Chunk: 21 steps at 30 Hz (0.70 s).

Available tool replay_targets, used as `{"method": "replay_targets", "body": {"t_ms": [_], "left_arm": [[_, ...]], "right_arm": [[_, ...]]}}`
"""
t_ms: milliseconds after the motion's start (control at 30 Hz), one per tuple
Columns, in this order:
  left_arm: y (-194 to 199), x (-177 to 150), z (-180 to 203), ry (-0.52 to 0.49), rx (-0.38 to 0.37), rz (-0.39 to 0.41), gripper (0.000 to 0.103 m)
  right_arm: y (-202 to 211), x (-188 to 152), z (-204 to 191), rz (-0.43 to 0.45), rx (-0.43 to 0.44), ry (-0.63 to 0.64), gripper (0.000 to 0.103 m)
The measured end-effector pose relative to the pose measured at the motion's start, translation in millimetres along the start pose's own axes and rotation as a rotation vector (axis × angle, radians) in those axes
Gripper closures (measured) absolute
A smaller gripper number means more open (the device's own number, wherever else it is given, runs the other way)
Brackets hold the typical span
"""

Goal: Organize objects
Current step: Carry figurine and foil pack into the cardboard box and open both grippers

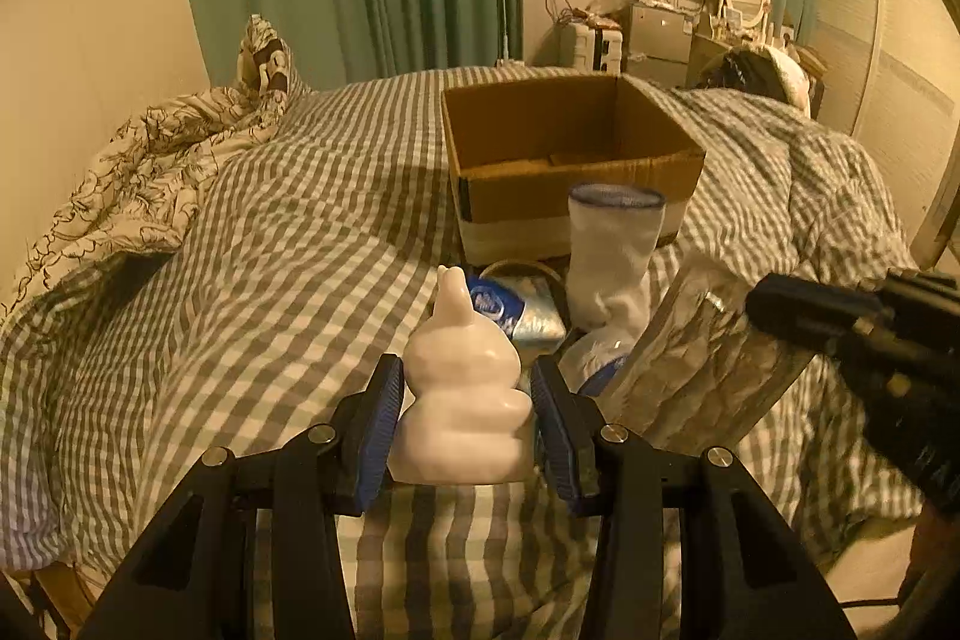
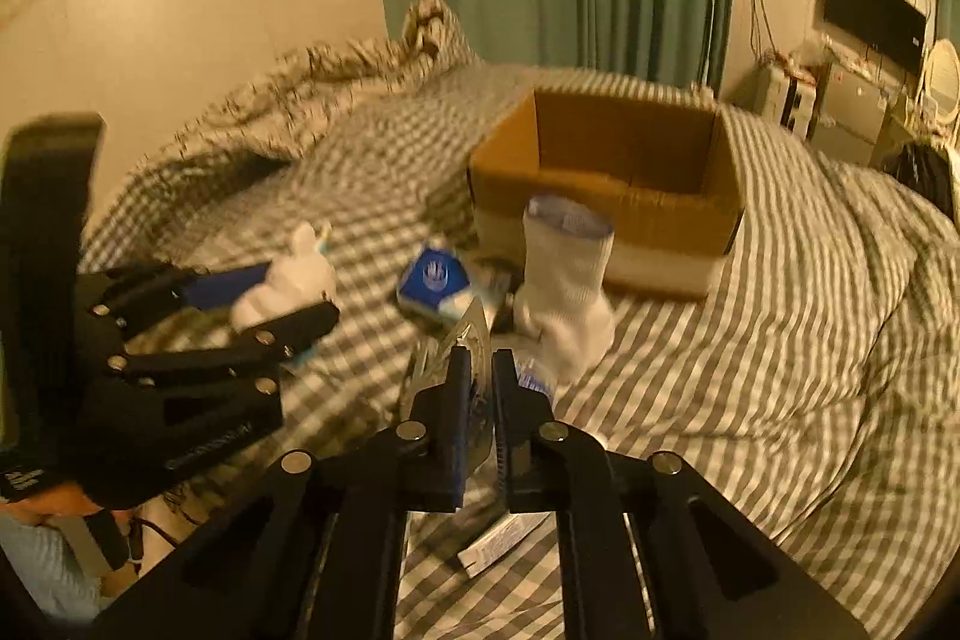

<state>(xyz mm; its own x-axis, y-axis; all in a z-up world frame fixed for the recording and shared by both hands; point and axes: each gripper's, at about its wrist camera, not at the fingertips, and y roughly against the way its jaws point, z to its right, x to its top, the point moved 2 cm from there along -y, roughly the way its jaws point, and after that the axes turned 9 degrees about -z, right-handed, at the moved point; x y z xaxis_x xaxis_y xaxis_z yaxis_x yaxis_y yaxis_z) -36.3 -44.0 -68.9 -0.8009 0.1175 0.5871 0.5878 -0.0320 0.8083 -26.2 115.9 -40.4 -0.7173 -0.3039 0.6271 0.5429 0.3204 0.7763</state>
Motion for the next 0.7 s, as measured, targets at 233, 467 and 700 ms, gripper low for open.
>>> {"method": "replay_targets", "body": {"t_ms": [233,467,700], "left_arm": [[19,48,0,0.012,-0.042,0.071,0.058],[12,131,15,-0.020,-0.061,0.140,0.058],[-50,200,28,-0.038,-0.037,0.118,0.058]], "right_arm": [[38,50,31,0.121,-0.029,0.008,0.101],[58,127,75,0.230,-0.116,0.021,0.101],[10,187,114,0.218,-0.126,0.004,0.101]]}}
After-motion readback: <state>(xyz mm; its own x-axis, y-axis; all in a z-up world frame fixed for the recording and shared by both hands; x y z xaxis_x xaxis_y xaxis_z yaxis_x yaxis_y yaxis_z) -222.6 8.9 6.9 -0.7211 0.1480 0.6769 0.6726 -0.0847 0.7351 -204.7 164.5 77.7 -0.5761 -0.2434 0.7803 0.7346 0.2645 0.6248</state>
